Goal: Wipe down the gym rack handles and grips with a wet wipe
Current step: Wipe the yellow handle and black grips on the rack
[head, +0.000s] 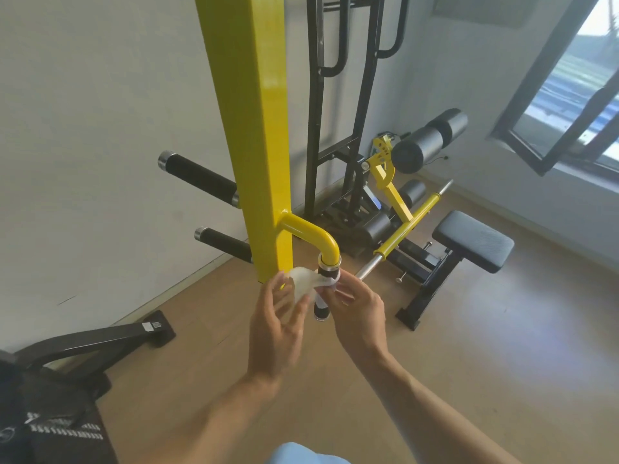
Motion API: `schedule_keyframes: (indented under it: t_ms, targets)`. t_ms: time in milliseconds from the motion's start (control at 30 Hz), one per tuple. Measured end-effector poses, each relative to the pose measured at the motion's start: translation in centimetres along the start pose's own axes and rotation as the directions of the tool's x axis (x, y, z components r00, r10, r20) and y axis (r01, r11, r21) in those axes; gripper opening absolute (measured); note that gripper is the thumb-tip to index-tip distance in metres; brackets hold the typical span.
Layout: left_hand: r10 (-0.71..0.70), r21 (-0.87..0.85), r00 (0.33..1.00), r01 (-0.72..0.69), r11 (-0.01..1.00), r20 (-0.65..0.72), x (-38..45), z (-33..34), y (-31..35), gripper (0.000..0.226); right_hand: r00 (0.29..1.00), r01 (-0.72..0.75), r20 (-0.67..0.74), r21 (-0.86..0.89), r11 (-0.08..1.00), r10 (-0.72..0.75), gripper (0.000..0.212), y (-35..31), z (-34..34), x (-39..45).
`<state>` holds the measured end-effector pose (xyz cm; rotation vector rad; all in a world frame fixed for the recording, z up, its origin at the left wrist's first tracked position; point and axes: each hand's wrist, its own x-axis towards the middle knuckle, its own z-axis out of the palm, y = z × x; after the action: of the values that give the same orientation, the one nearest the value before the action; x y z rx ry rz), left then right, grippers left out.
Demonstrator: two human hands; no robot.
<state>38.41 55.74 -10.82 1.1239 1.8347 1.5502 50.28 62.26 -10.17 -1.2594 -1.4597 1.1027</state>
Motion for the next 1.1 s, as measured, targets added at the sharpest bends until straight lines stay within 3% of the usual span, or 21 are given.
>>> schedule_keyframes:
  t_ms: [100, 233, 433, 567, 733, 933, 1033, 1100]
  targets:
    - [0.102, 0.056, 0.995, -0.102, 0.993, 0.004, -1.4, 0.3, -0.3, 0.051, 0.998, 0.039, -0.052, 0.07, 0.997, -0.035, 0.036, -0.9, 0.0, 0.0]
    - [0.154, 0.055, 0.952, -0.174, 0.983, 0.265, 0.1, 1.4, 1.0, 0.06, 0.999, 0.03, -0.018, 0.133, 0.991, -0.028, 0.033, -1.4, 0.1, 0.0]
    - [0.032, 0.044, 0.908, -0.056, 0.997, 0.417, 2.1, 1.7, 1.1, 0.061, 0.999, 0.023, 0.026, 0.041, 0.999, -0.024, 0.03, -1.3, -0.1, 0.0]
    - [0.008, -0.04, 0.904, 0.01, 0.999, 0.427, 2.6, 1.4, 1.6, 0.061, 0.993, 0.118, -0.019, 0.027, 0.993, -0.117, 0.037, -1.3, 0.3, 0.4]
    - [-0.1, 0.136, 0.842, 0.032, 0.99, 0.53, 1.9, 1.1, 0.6, 0.063, 0.997, 0.064, 0.037, -0.094, 0.993, -0.061, 0.034, 1.7, 0.6, -0.5]
    - [0.074, -0.088, 0.91, -0.042, 0.995, 0.407, 2.4, 0.5, 3.6, 0.058, 0.97, 0.233, -0.052, -0.067, 0.97, -0.237, 0.035, -0.9, -0.1, 0.2]
    - [0.03, 0.038, 0.896, -0.052, 0.998, 0.443, 2.1, 0.7, 2.8, 0.056, 0.976, 0.217, 0.017, -0.182, 0.959, -0.218, 0.029, 0.5, -0.1, -0.1]
    - [-0.091, 0.188, 0.871, -0.002, 0.982, 0.483, 1.7, 0.6, 1.7, 0.048, 0.982, 0.185, 0.083, -0.285, 0.94, -0.169, 0.028, 2.3, 0.1, -0.6]
